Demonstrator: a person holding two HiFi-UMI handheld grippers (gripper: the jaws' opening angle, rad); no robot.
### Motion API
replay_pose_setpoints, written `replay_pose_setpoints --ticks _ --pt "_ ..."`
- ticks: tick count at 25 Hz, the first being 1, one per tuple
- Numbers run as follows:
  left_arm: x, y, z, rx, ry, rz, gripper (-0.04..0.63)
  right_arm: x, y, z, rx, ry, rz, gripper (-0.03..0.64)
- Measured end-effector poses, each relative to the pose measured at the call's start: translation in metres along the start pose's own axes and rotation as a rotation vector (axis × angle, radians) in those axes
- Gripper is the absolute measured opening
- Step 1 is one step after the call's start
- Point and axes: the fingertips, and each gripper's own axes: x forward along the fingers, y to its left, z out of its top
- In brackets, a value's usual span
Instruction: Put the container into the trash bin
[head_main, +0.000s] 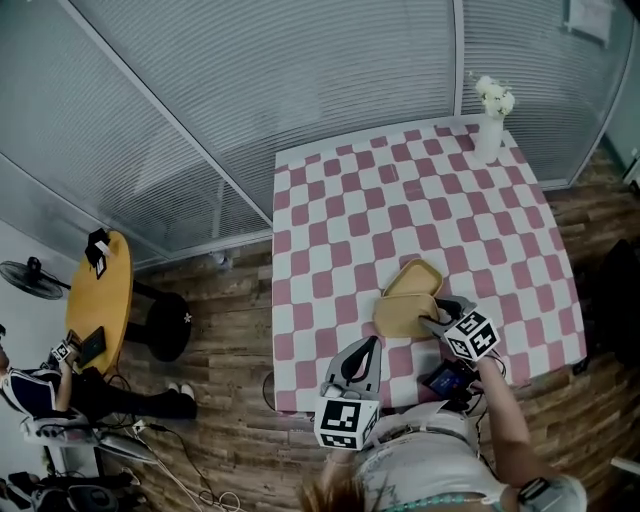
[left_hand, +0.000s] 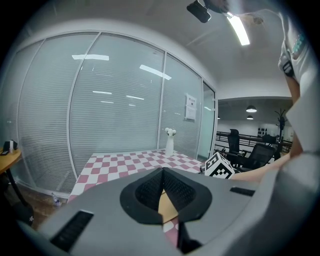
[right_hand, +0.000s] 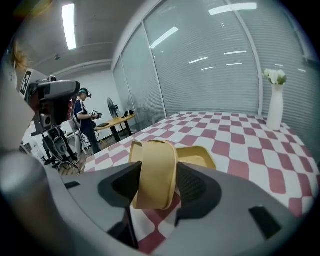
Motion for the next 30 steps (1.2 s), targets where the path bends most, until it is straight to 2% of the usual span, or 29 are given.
replay_pose_setpoints --ticks 8,18,23,30 --pt "0.002 -0.007 -0.012 -0.002 0.014 -0.017 0.006 -0.015 0.027 0.028 -0.228 0.004 -0.041 0.207" --pt "0.001 -0.009 -0.015 0.001 -0.009 0.007 0.006 -0.054 0.042 0.079 -0.384 -0.112 -0.131 0.207" --pt "0.001 -0.009 -0.005 0.007 -0.042 0.019 0.006 -0.073 0.051 0.104 -0.434 -0.154 -0.184 0.207" --pt "-0.005 0.000 0.015 0.013 -0.111 0.067 0.006 -0.087 0.078 0.139 -0.419 -0.296 -0.149 0.206"
